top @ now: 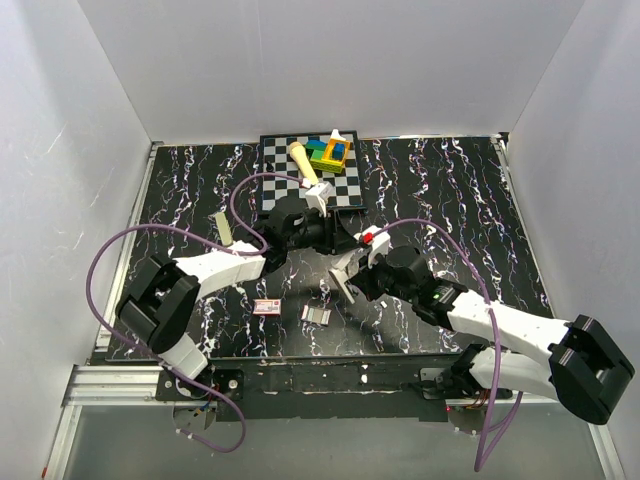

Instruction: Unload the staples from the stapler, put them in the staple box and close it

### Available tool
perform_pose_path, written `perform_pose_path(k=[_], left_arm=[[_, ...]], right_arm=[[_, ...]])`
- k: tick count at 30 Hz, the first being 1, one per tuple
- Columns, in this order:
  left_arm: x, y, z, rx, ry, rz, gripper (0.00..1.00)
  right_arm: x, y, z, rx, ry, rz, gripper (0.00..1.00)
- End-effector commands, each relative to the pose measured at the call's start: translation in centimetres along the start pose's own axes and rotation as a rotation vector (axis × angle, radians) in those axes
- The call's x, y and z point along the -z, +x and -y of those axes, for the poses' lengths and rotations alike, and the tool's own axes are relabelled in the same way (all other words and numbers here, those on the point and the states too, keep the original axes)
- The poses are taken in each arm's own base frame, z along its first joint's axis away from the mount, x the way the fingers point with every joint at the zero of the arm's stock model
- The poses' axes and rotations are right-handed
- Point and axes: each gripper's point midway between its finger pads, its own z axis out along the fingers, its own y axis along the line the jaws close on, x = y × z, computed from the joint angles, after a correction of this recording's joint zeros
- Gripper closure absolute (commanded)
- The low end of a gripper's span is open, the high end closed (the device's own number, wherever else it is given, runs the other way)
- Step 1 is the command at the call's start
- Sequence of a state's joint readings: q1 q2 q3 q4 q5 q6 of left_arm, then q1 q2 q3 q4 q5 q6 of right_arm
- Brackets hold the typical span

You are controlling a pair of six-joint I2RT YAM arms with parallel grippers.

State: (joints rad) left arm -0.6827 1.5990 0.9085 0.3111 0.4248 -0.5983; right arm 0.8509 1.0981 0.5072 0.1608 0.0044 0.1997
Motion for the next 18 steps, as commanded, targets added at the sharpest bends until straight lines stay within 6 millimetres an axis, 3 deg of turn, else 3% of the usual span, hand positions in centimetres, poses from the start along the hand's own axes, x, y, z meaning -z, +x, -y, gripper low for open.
perform_pose_path(k=[1,18], left_arm=[[-1.1,-4.9,2.3,-0.04,0.041,0.152,1.0],[-3.9,-5.0,2.1,-0.048,0.007,0.155,1.0]], right_arm=[[0.1,-0.3,-1.4,-0.044,-0.063,0.038,0.99],[-0.4,-0.3,-2.2,-0.071,-0.107,0.04,0.99]])
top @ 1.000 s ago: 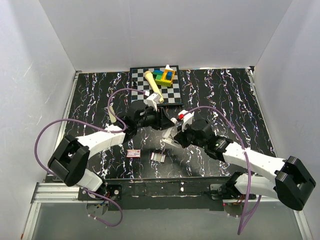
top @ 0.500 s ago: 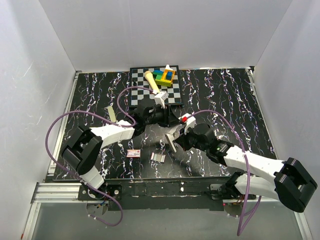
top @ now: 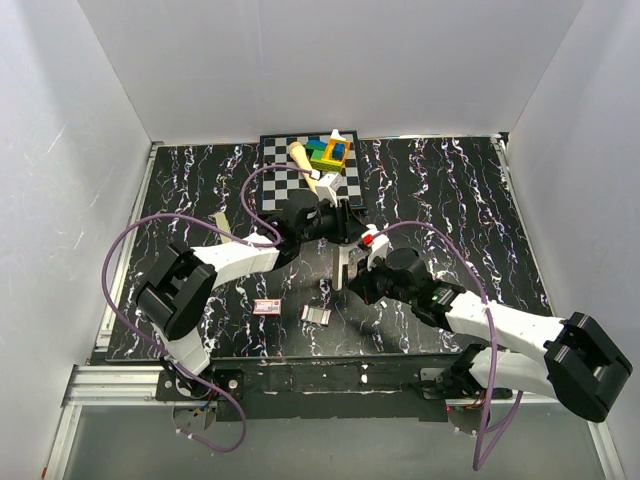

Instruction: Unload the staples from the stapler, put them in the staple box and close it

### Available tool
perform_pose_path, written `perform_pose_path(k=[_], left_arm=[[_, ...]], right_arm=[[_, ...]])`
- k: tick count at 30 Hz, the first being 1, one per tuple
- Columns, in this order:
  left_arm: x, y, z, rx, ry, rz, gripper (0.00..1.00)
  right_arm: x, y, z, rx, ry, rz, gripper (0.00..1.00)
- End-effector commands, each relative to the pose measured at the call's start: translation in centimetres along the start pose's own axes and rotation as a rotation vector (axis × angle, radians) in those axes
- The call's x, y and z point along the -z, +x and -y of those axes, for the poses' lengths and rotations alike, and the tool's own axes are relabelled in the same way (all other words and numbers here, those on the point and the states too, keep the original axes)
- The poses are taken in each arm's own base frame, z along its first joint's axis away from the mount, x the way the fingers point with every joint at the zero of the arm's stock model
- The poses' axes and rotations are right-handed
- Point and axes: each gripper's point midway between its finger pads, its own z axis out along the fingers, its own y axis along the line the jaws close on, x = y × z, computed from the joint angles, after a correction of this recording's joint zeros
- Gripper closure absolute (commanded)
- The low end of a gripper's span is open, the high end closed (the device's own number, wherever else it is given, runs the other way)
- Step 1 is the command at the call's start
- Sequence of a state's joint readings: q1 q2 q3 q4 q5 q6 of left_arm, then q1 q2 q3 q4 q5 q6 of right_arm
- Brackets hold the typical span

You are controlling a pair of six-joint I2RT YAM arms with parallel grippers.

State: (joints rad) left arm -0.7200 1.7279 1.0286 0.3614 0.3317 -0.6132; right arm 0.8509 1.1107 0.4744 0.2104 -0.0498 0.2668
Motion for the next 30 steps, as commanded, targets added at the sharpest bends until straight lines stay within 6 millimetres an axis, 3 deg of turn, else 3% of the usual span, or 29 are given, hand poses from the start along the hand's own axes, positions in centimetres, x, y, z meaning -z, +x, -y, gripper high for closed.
perform_pose_path(k=[1,6,21,30], left_arm=[[-0.3,-3.0,2.2,-0.035,0.034,0.091,1.0],[-0.4,-2.4,2.2,-0.035,0.026,0.08,1.0],[-0.3,2.5,2.0,-0.105,-0.038,-0.071,1.0],[0.0,2.2,2.1,-0.132,-0.063,-0.086,1.0]], right_arm=[[-0.3,-1.2,-1.2,-0.003,-0.054,0.049,0.99],[-0.5,-1.4,-1.1,0.003,-0.051,0.05,0.99],[-0.1,-4.0,0.0,0.102,0.022,0.087,0.99],[-0.6,-4.0,-0.8,0.081,-0.026,0.103,0.99]])
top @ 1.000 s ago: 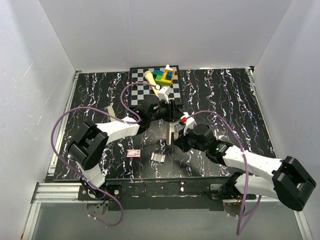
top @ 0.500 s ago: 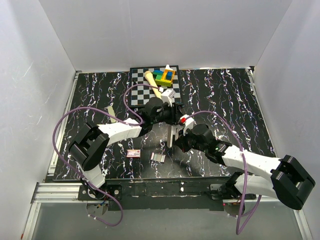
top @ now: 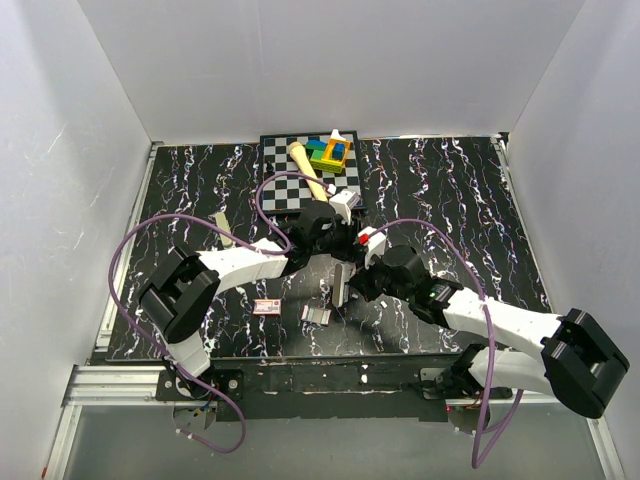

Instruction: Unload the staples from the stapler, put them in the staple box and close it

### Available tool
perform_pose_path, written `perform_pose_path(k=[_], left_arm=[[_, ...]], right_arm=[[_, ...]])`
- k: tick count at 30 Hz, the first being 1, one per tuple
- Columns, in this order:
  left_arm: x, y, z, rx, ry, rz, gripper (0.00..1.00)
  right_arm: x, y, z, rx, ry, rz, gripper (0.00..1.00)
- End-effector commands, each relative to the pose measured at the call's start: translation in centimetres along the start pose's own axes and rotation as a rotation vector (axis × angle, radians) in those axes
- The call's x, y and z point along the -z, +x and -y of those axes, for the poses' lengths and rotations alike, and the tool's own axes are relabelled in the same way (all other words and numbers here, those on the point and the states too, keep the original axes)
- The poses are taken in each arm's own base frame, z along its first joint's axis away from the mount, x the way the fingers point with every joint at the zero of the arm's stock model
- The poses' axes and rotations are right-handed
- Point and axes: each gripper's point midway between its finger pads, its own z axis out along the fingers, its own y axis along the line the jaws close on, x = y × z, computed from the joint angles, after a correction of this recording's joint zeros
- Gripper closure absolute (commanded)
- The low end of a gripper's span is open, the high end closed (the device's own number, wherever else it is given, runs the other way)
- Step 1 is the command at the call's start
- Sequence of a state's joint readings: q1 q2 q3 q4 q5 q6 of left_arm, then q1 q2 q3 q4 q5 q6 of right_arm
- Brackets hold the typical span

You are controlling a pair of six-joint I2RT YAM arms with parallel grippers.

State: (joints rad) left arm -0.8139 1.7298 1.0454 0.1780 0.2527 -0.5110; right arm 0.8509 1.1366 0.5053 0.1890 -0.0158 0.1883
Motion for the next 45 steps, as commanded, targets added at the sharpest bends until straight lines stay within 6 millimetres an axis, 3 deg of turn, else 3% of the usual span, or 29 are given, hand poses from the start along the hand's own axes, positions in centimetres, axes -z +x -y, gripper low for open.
perform_pose_path(k=[1,7,16,33,38,45], left_arm=[[0.6,-3.0,1.7,-0.045,0.014,0.066,1.0],[1.3,-3.6,2.2,-0.059,0.024,0.076,1.0],[4.0,-5.3,4.7,-0.104,0.08,0.087,1.0],[11.7,-5.6,7.3,-0.145,0.122,0.142,1.0],[14.1,-6.1,8.1,-0.163,0.136,0.186,1.0],[17.8,-7.2,10.3,-0.171,0.208,0.283,1.0]], right_arm=[[-0.2,-3.6,-1.3,-0.001,-0.056,0.112,0.99],[0.3,-3.6,-1.0,0.001,-0.033,0.115,0.99],[1.8,-3.6,0.2,0.015,0.034,0.111,0.99],[7.2,-5.1,1.2,0.017,0.123,0.154,0.99],[9.4,-5.2,0.3,-0.009,0.089,0.167,0.99],[11.0,-5.3,-3.9,-0.083,-0.128,0.168,0.99]])
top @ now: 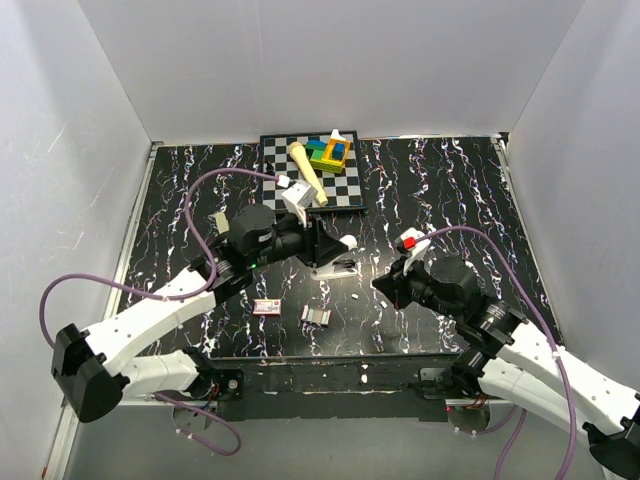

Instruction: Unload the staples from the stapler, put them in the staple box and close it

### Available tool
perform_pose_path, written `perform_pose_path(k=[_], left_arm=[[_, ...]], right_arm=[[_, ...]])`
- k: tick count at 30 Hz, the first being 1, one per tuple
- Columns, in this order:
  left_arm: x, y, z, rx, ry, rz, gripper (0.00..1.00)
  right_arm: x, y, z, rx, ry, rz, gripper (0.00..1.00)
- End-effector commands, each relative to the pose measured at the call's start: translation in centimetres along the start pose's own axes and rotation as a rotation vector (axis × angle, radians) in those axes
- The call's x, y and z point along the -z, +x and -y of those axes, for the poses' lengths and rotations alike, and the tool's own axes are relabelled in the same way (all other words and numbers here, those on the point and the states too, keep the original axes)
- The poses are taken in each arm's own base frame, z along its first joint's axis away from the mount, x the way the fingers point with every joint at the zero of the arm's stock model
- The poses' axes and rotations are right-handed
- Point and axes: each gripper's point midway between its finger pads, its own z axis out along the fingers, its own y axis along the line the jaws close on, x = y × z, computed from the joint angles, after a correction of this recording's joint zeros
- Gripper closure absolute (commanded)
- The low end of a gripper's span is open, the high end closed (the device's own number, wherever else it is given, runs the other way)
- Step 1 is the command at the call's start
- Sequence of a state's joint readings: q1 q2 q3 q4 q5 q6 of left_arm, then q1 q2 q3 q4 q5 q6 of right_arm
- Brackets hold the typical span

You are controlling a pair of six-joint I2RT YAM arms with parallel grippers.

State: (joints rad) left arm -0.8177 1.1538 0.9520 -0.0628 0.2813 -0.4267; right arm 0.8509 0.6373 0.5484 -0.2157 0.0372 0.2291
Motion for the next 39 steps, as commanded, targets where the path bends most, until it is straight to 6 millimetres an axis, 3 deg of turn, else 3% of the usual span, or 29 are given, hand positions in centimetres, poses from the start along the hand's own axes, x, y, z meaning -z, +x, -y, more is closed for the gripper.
perform_pose_path(k=[1,7,10,14,26,32,39], left_arm=[[2.7,-2.5,2.7,-0.02,0.084,0.107,1.0],[4.7,-3.3,4.9,0.001,0.172,0.154,1.0],[5.8,-3.6,5.8,0.021,0.215,0.192,1.0],[6.8,-3.5,6.5,0.043,0.249,0.223,1.0],[8.4,-2.4,7.1,0.041,0.295,0.23,1.0],[8.8,-0.6,7.4,0.027,0.333,0.181,1.0],[9.4,1.7,8.6,-0.005,0.429,0.081,1.0]], right_arm=[[1.5,-1.8,-3.9,-0.078,-0.187,0.023,0.99],[2.9,-3.9,-8.8,-0.178,-0.447,0.053,0.99],[3.0,-4.7,-10.3,-0.22,-0.522,0.048,0.99],[3.7,-7.3,-12.2,-0.256,-0.628,0.119,0.99],[3.7,-11.2,-13.8,-0.25,-0.691,0.184,0.99],[3.9,-13.1,-14.4,-0.205,-0.707,0.198,0.99],[3.9,-13.9,-15.2,-0.127,-0.736,0.166,0.99]])
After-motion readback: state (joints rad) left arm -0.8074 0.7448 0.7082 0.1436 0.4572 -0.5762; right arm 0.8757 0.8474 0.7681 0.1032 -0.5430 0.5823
